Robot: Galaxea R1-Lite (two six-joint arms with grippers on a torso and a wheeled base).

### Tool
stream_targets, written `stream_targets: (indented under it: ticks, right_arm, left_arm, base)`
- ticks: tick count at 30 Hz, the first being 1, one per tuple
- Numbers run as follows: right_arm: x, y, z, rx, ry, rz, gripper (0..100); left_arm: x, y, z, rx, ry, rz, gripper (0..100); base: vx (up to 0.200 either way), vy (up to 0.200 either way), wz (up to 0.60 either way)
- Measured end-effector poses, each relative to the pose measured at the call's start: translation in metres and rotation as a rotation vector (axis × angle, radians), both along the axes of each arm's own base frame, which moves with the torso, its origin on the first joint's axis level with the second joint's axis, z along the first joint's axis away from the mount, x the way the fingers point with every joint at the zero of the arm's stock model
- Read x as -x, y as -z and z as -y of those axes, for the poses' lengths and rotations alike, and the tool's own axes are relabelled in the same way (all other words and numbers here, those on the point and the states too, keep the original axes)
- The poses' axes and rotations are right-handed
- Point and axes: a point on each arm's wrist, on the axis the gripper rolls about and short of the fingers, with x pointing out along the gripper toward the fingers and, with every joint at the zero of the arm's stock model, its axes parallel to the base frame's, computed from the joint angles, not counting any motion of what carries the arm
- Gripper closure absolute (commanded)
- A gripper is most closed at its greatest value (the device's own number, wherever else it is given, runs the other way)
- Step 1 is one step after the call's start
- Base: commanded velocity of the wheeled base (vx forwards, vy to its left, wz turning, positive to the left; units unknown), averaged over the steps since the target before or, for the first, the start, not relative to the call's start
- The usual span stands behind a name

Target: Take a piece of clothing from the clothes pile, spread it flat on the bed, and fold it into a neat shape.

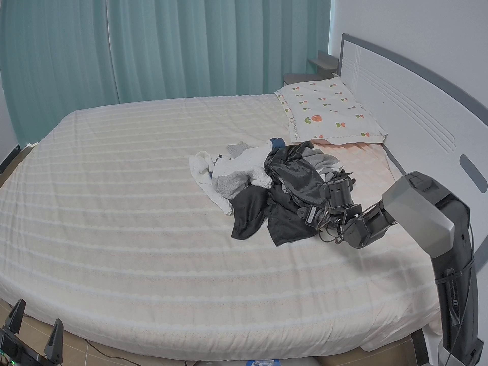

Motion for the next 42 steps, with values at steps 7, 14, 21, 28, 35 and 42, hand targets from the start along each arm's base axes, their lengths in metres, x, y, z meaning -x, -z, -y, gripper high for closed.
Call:
stream_targets:
  ticks: [7, 14, 21, 28, 35, 42]
  right_arm:
    - [-0.009, 0.027, -0.005, 0.023, 0.029, -0.026, 0]
    - [-0.01, 0.037, -0.006, 0.035, 0.036, -0.034, 0]
    - [-0.005, 0.039, -0.021, 0.027, 0.004, -0.022, 100]
    - [-0.003, 0.036, -0.025, -0.042, 0.02, 0.008, 100]
    - [0.009, 0.023, -0.017, -0.144, 0.046, 0.011, 100]
    - [0.029, 0.011, -0.016, -0.247, 0.035, 0.0, 100]
  left_arm:
    - [0.0, 0.0, 0.0, 0.0, 0.0, 0.0, 0]
    - [0.0, 0.0, 0.0, 0.001, 0.0, 0.0, 0]
    - [0.0, 0.0, 0.0, 0.0, 0.018, 0.004, 0]
    - [0.0, 0.0, 0.001, -0.002, 0.037, 0.004, 0]
    - [0.003, -0.017, 0.001, 0.035, 0.047, 0.055, 0]
    - [-0.008, -0.047, 0.002, 0.015, 0.093, -0.001, 0]
  base:
    - [0.0, 0.0, 0.0]
    - [0.0, 0.0, 0.0]
    - [0.0, 0.0, 0.0]
    - [0.0, 0.0, 0.0]
    - [0.0, 0.0, 0.0]
    - [0.0, 0.0, 0.0]
